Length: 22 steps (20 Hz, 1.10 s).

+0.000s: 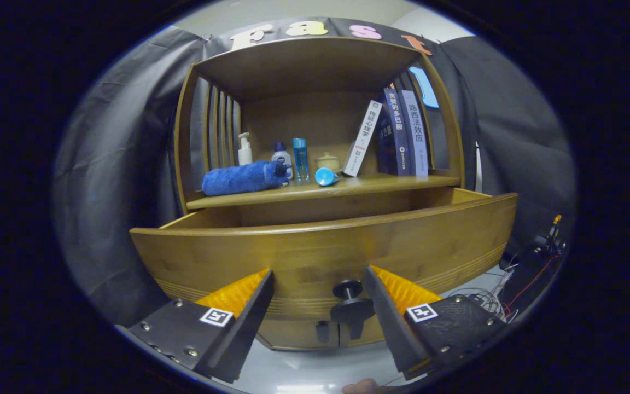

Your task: Pull open the drawer, take out the items inside it, and place them on the countertop above the cabinet.

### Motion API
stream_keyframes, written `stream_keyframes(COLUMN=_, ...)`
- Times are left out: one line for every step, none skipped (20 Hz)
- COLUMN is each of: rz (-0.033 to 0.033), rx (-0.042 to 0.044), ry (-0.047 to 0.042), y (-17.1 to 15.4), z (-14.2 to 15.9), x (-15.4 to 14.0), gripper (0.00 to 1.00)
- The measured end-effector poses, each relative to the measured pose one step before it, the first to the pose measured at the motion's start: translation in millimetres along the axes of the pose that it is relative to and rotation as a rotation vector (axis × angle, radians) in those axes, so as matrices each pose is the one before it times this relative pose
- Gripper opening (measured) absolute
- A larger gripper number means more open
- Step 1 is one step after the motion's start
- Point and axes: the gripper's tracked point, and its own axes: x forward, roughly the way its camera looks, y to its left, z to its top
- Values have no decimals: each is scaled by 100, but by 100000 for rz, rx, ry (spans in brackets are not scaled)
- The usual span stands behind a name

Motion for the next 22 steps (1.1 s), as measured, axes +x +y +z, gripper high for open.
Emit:
stream_keyframes(rz=-50, rx=114, ry=-855, y=2, z=24, x=616, gripper=99)
stream_keyframes(rz=31, rx=-185, ry=115, y=-46, z=34, x=306, gripper=100)
stream_keyframes(rz=155, rx=-142, ry=90, y=18, z=115, x=521, gripper=100)
stream_keyframes(rz=316, rx=51, ry=152, y=-26, z=4, x=88, gripper=100)
stream_keyframes(rz=339, rx=447, ry=191, y=40, z=-71, x=-68, gripper=99)
stream_keyframes(rz=264, rx=656, ry=295, y=41, z=97, x=152, gripper=100)
stream_keyframes(rz=-119, rx=-578, ry=412, y=-2, z=57, x=434, gripper=100)
stream_keyframes(rz=-368, rx=-1907, ry=234, y=-70, z=66, x=530, gripper=99)
stream_keyframes(rz=-677, rx=-2644, ry=1464, y=120, z=-112, x=1202, gripper=100)
stream_keyframes(rz=-1284, rx=-3885, ry=3289, y=-122, z=-541, x=1273, gripper=99)
stream_keyframes(rz=-543, rx=-2215, ry=6360, y=-457, z=-1041, x=871, gripper=100)
stream_keyframes(rz=130, rx=1303, ry=4102, y=-47, z=-594, x=652, gripper=100)
stream_keyframes(rz=530, rx=2793, ry=-681, y=154, z=27, x=540, gripper=100)
stream_keyframes(rz=469, rx=1133, ry=20, y=134, z=-38, x=140, gripper=100)
stream_keyframes(rz=97, rx=337, ry=57, y=-101, z=96, x=58, gripper=99)
stream_keyframes(rz=-1, rx=256, ry=-386, y=30, z=148, x=-33, gripper=100)
stream_keyframes(rz=-200, rx=-469, ry=88, y=-8, z=-76, x=6, gripper=100)
stream_keyframes(rz=-109, rx=-440, ry=-71, y=8, z=55, x=-165, gripper=100)
stream_keyframes(rz=40, rx=50, ry=38, y=-18, z=-15, x=-12, gripper=100)
stream_keyframes(rz=99, rx=477, ry=-219, y=75, z=69, x=46, gripper=100)
stream_keyframes(rz=38, rx=-128, ry=-19, y=-58, z=-137, x=64, gripper=100)
stream_keyframes(rz=-177, rx=-672, ry=-362, y=-33, z=16, x=49, gripper=100)
